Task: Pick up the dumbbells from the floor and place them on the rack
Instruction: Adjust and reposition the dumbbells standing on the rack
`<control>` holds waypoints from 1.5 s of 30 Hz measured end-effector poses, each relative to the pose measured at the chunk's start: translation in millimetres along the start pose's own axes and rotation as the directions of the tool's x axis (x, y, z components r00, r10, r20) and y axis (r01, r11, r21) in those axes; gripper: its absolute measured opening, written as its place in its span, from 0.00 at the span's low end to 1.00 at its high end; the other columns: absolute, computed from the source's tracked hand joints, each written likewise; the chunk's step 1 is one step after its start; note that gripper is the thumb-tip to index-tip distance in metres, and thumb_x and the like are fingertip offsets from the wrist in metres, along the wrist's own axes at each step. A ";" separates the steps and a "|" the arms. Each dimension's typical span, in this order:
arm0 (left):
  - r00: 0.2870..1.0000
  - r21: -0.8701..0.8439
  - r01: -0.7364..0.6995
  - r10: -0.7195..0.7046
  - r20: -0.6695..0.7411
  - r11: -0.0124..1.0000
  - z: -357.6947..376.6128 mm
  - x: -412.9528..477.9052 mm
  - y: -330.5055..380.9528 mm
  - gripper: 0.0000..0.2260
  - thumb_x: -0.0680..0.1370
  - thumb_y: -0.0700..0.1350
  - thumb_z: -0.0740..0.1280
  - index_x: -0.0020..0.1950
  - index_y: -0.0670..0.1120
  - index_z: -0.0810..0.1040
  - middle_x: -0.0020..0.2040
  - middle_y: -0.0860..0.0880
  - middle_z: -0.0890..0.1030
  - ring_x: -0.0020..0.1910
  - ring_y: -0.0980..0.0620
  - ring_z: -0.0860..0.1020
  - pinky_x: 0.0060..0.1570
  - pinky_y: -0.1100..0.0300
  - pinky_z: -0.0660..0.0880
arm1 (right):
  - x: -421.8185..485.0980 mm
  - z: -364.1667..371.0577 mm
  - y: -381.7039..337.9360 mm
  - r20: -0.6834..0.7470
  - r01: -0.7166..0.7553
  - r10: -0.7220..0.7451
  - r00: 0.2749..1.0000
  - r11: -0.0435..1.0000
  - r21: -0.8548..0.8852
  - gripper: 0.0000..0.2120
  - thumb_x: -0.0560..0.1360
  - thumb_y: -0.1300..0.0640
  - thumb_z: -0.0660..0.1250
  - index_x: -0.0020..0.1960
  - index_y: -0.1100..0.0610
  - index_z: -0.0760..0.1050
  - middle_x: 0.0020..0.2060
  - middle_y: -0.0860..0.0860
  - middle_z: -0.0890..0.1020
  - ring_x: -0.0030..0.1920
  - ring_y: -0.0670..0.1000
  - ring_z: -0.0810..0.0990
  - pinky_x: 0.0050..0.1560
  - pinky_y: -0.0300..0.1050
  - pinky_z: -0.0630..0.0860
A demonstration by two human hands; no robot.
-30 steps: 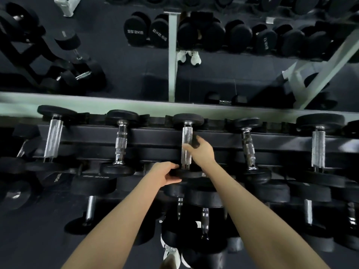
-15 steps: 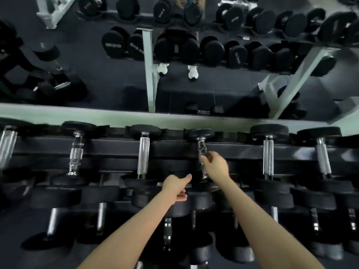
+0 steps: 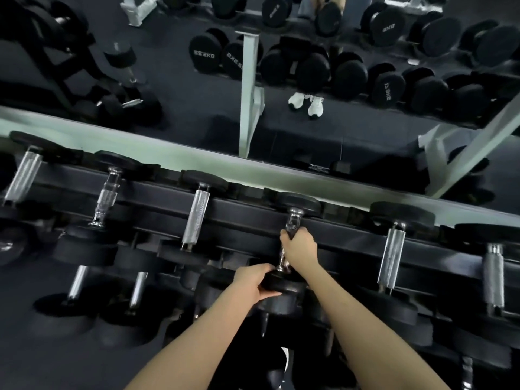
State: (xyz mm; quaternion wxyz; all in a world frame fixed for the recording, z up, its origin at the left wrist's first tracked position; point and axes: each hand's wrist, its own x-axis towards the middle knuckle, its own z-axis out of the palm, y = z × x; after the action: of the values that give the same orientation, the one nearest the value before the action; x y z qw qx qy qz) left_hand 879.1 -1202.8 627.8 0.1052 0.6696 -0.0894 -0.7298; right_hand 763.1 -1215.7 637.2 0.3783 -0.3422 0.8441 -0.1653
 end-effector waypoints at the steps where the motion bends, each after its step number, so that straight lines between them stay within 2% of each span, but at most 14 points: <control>1: 1.000 -0.002 0.003 -0.003 -0.002 1.000 -0.3 1.0 0.1 0.14 0.72 0.35 0.70 0.56 0.36 0.75 0.53 0.35 0.80 0.47 0.37 0.80 0.25 0.47 0.79 | 0.1 -0.4 -0.1 -0.005 0.000 0.000 1.000 1.000 0.002 0.20 0.78 0.49 0.61 0.58 0.66 0.70 0.56 0.62 0.79 0.57 0.63 0.78 0.53 0.49 0.73; 7: 1.000 0.014 -0.003 0.003 0.030 1.000 -7.0 2.2 4.5 0.13 0.73 0.36 0.69 0.57 0.36 0.75 0.52 0.36 0.80 0.43 0.40 0.81 0.24 0.49 0.78 | -1.1 1.8 -6.7 0.001 0.005 -0.005 1.000 1.000 0.027 0.19 0.78 0.49 0.62 0.57 0.66 0.70 0.54 0.61 0.80 0.55 0.63 0.79 0.53 0.52 0.75; 14: 0.991 0.076 0.000 -0.011 0.135 0.997 -10.7 -15.3 7.3 0.15 0.75 0.41 0.70 0.59 0.39 0.73 0.58 0.37 0.77 0.46 0.38 0.79 0.32 0.45 0.81 | -15.1 -4.4 -8.0 0.015 -0.020 0.020 1.000 1.000 -0.003 0.25 0.77 0.42 0.60 0.60 0.63 0.69 0.54 0.58 0.81 0.53 0.61 0.80 0.49 0.51 0.77; 17: 0.997 0.233 -0.032 0.013 0.080 0.972 -16.3 -26.2 7.2 0.18 0.75 0.48 0.69 0.57 0.40 0.70 0.52 0.35 0.74 0.47 0.36 0.77 0.40 0.43 0.79 | -38.7 -18.8 2.1 -0.078 0.019 -0.027 0.997 0.994 -0.106 0.28 0.77 0.40 0.59 0.65 0.61 0.68 0.55 0.56 0.80 0.56 0.59 0.79 0.49 0.49 0.74; 20: 0.949 0.495 -0.237 0.307 -0.064 0.836 -23.0 -34.9 7.6 0.14 0.76 0.51 0.66 0.44 0.39 0.73 0.46 0.39 0.78 0.42 0.41 0.78 0.46 0.45 0.80 | -70.4 -47.1 28.4 -0.235 0.028 -0.046 0.971 0.997 -0.078 0.22 0.78 0.43 0.58 0.65 0.57 0.71 0.55 0.53 0.82 0.56 0.56 0.79 0.52 0.47 0.73; 23: 0.823 0.662 -0.384 0.564 -0.071 0.644 -22.4 -40.0 8.5 0.12 0.77 0.50 0.63 0.44 0.41 0.74 0.36 0.45 0.77 0.33 0.47 0.77 0.47 0.47 0.81 | -95.1 -83.5 63.8 -0.398 -0.019 0.004 0.918 0.999 -0.036 0.16 0.79 0.47 0.59 0.56 0.57 0.77 0.50 0.54 0.84 0.53 0.58 0.80 0.50 0.47 0.73; 25: 0.876 0.555 -0.369 0.478 -0.059 0.745 -16.2 -47.6 4.7 0.12 0.78 0.49 0.62 0.47 0.40 0.72 0.38 0.43 0.75 0.34 0.46 0.77 0.45 0.45 0.81 | -102.6 -105.9 84.6 -0.463 -0.061 0.054 0.885 0.998 0.000 0.14 0.78 0.49 0.59 0.53 0.57 0.78 0.47 0.55 0.84 0.51 0.59 0.80 0.50 0.49 0.74; 28: 0.976 0.291 -0.185 0.209 -0.054 0.939 -2.8 -54.8 -3.9 0.13 0.78 0.49 0.64 0.54 0.40 0.69 0.49 0.39 0.72 0.38 0.42 0.76 0.39 0.44 0.79 | -95.1 -122.4 101.3 -0.451 -0.049 0.070 0.890 0.997 0.058 0.14 0.78 0.50 0.60 0.54 0.59 0.78 0.46 0.54 0.84 0.50 0.58 0.81 0.52 0.51 0.75; 32: 0.978 0.153 -0.157 0.175 -0.117 0.976 6.2 -56.9 -12.7 0.14 0.79 0.48 0.63 0.59 0.41 0.69 0.51 0.40 0.73 0.40 0.42 0.75 0.46 0.41 0.77 | -72.0 -119.3 93.2 -0.354 0.048 -0.031 0.935 0.998 0.039 0.14 0.78 0.50 0.61 0.54 0.58 0.78 0.47 0.53 0.83 0.50 0.57 0.80 0.51 0.48 0.75; 35: 0.819 0.585 -0.225 0.476 -0.320 0.779 13.8 -62.8 -22.6 0.22 0.76 0.52 0.64 0.63 0.39 0.68 0.59 0.39 0.75 0.51 0.38 0.78 0.51 0.46 0.78 | -53.3 -133.2 101.3 -0.387 -0.036 0.041 0.921 0.999 0.020 0.15 0.78 0.51 0.61 0.58 0.60 0.76 0.52 0.57 0.82 0.54 0.61 0.79 0.52 0.49 0.73; 37: 0.646 0.767 -0.297 0.712 -0.277 0.568 33.9 -74.7 -31.7 0.16 0.76 0.50 0.64 0.58 0.40 0.73 0.57 0.41 0.78 0.53 0.39 0.78 0.52 0.53 0.74 | -37.5 -147.1 117.4 -0.349 -0.094 0.105 0.931 0.994 0.047 0.17 0.78 0.52 0.61 0.60 0.62 0.73 0.56 0.60 0.80 0.56 0.62 0.78 0.52 0.50 0.72; 39: 0.545 0.817 -0.418 0.829 -0.124 0.397 68.9 -83.8 -42.0 0.10 0.76 0.49 0.64 0.51 0.44 0.77 0.51 0.44 0.81 0.51 0.42 0.80 0.50 0.55 0.73 | -20.7 -157.8 130.1 -0.270 -0.120 0.139 0.953 0.989 0.086 0.19 0.77 0.52 0.62 0.62 0.63 0.71 0.58 0.61 0.79 0.58 0.62 0.77 0.54 0.50 0.72; 42: 0.663 0.832 -0.485 0.733 0.151 0.268 129.2 -73.9 -56.9 0.10 0.76 0.50 0.65 0.50 0.47 0.81 0.50 0.48 0.84 0.51 0.48 0.81 0.51 0.59 0.73 | -0.5 -168.2 138.8 -0.099 -0.105 0.134 0.986 0.960 0.258 0.23 0.76 0.53 0.65 0.66 0.63 0.67 0.62 0.60 0.77 0.61 0.60 0.76 0.56 0.48 0.73; 45: 0.823 0.866 -0.423 0.513 0.245 0.266 175.5 -50.2 -71.1 0.18 0.75 0.56 0.65 0.59 0.47 0.79 0.57 0.48 0.82 0.57 0.48 0.80 0.53 0.59 0.73 | 10.5 -174.4 139.8 0.000 -0.047 0.052 0.999 0.907 0.418 0.24 0.76 0.55 0.66 0.69 0.61 0.65 0.62 0.55 0.76 0.61 0.56 0.75 0.56 0.46 0.71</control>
State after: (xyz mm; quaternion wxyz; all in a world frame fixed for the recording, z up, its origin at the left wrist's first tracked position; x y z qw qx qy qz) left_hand 706.0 -1122.5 671.9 -0.0522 0.5922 -0.6502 -0.4730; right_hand 563.6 -1120.2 671.5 0.4419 -0.2309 0.7998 -0.3343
